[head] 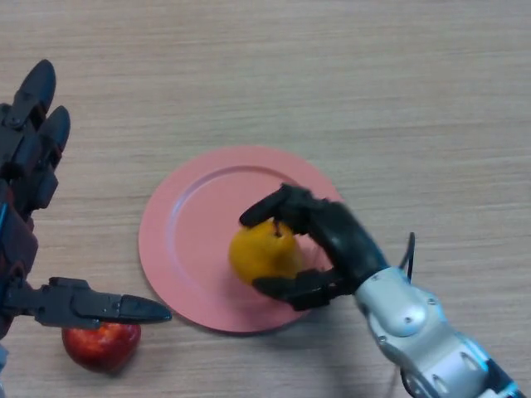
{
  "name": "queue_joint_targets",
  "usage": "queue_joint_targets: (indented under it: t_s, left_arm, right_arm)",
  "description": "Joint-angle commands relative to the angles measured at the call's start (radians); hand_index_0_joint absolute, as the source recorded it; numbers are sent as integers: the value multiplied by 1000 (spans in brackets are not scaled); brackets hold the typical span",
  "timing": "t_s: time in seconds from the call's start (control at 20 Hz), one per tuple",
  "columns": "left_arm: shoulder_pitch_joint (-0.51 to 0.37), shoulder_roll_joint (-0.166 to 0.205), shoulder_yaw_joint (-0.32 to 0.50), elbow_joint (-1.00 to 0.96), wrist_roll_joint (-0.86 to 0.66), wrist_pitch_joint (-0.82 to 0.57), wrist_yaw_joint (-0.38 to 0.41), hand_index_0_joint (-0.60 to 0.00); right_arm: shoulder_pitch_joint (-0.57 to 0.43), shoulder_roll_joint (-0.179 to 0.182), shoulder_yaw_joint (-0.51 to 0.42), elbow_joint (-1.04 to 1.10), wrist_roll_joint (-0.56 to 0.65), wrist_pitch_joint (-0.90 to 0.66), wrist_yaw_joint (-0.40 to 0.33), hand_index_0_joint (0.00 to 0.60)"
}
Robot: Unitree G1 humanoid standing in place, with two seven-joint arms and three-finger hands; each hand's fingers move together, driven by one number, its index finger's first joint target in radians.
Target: Pick up the yellow pear and place it on the plate
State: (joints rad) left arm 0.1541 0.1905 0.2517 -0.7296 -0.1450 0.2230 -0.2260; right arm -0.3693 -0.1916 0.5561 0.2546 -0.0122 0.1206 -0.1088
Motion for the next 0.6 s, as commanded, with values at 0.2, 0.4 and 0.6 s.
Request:
queue_joint_targets:
  t_s: [0.2, 0.4, 0.6]
  left_arm:
    - [-8, 18, 63, -46, -17, -164, 4, 0]
    - [-11, 18, 62, -38, -2, -166, 3, 0]
    - [-15, 17, 52, -34, 6, -174, 7, 0]
  right_arm:
    - [-110, 2, 26, 61, -12, -104, -134, 600]
    - [-120, 2, 27, 59, -26, -75, -110, 600]
    - [-110, 2, 6, 20, -40, -77, -68, 150]
